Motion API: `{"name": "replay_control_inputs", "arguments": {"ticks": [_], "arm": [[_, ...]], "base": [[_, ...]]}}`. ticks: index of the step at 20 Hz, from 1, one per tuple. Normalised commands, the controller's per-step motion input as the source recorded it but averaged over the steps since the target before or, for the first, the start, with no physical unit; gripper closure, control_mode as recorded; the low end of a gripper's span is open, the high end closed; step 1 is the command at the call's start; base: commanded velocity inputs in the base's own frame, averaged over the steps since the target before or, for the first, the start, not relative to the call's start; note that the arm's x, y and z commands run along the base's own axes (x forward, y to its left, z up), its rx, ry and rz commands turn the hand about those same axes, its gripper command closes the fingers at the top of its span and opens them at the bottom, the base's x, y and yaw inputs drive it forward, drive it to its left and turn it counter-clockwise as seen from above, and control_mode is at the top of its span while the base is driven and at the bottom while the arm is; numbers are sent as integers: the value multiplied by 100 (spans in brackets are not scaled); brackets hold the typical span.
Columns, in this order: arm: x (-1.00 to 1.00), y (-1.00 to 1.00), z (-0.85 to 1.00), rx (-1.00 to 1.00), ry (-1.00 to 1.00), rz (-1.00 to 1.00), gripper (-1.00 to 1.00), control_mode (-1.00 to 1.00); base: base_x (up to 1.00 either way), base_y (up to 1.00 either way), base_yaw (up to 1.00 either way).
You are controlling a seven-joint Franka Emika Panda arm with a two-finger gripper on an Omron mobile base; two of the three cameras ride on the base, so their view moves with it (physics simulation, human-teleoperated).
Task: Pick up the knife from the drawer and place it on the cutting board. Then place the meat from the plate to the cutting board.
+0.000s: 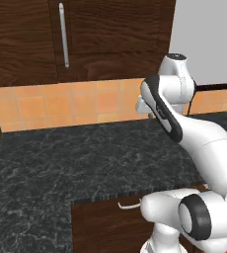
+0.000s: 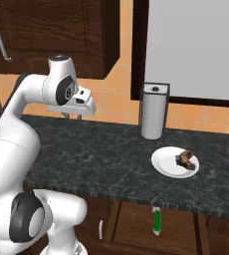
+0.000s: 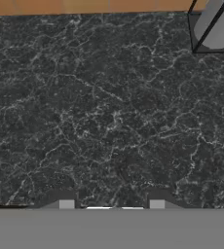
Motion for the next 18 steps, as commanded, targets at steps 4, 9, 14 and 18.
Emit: {"name": "replay_control_inputs", "arguments": {"ticks": [4,9,14,18], "arm": [[-37,-4,-13,0,0,0,-100,-100],[-75,0,-49,-1,0,0,-100,-100],[-59,-4,-58,-2,0,0,-100,-100],[-44,-2,-58,0,2,0,-100,-100]], "base": [[0,0,0],[0,0,0],[0,0,0],[0,0,0]]}}
